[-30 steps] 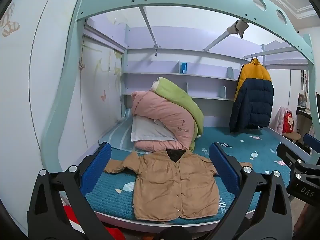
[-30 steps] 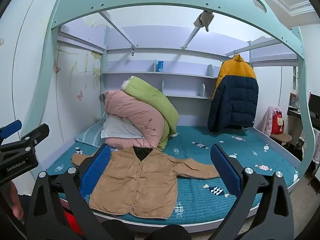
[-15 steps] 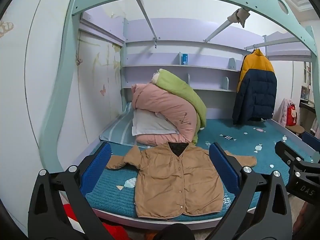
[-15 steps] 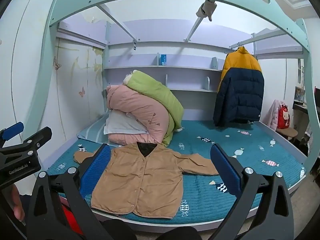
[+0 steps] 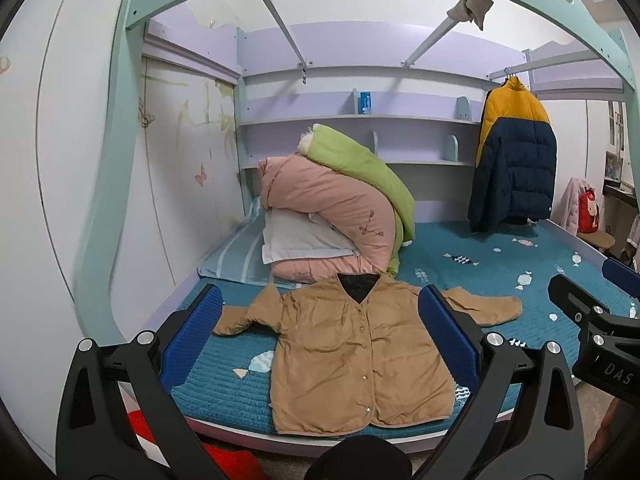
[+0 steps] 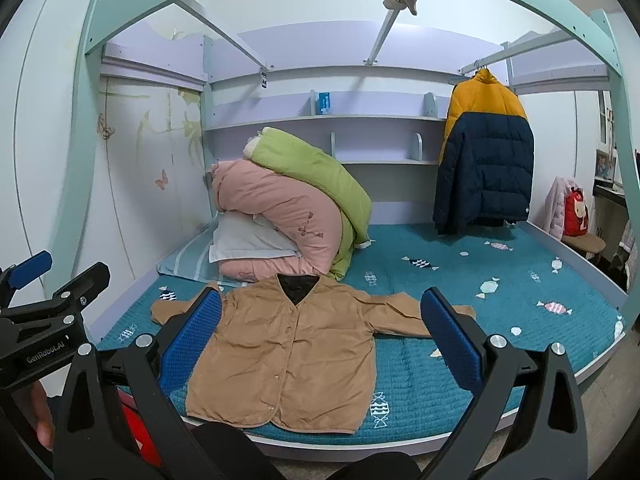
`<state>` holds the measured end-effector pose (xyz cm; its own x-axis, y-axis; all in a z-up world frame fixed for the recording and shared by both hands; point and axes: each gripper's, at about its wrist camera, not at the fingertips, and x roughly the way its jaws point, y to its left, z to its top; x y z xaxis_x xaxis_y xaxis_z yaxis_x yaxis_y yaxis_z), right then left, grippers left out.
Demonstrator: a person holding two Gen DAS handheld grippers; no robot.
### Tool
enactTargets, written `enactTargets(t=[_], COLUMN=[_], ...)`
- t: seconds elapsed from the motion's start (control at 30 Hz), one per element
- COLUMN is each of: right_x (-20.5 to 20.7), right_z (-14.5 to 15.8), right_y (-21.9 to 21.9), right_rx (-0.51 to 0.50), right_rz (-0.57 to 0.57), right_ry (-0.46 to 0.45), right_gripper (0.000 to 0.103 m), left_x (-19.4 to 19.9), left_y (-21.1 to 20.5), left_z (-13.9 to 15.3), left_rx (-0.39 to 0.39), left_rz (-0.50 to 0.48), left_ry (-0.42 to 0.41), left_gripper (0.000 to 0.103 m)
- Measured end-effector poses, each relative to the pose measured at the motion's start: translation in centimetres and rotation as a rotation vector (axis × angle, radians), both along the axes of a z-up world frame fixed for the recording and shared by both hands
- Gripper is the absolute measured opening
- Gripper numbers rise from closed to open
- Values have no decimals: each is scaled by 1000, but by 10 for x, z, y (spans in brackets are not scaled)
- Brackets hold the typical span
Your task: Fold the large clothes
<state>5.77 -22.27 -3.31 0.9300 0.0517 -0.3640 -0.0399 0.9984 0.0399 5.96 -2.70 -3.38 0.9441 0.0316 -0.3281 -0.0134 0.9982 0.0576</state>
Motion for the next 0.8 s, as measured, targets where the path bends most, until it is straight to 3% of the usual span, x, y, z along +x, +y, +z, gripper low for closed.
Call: enactTargets(t=[0.8], right_x=[54], right_z=[-30], right_y=[-8], right_rx=[15], right_rz=[-8], right_ry=[91], right_gripper=[96], left_x=[57], left_y=[-4], left_z=[-28], left_rx=[-36], left_rz=[-2], left_ry=[78], left_gripper=[98])
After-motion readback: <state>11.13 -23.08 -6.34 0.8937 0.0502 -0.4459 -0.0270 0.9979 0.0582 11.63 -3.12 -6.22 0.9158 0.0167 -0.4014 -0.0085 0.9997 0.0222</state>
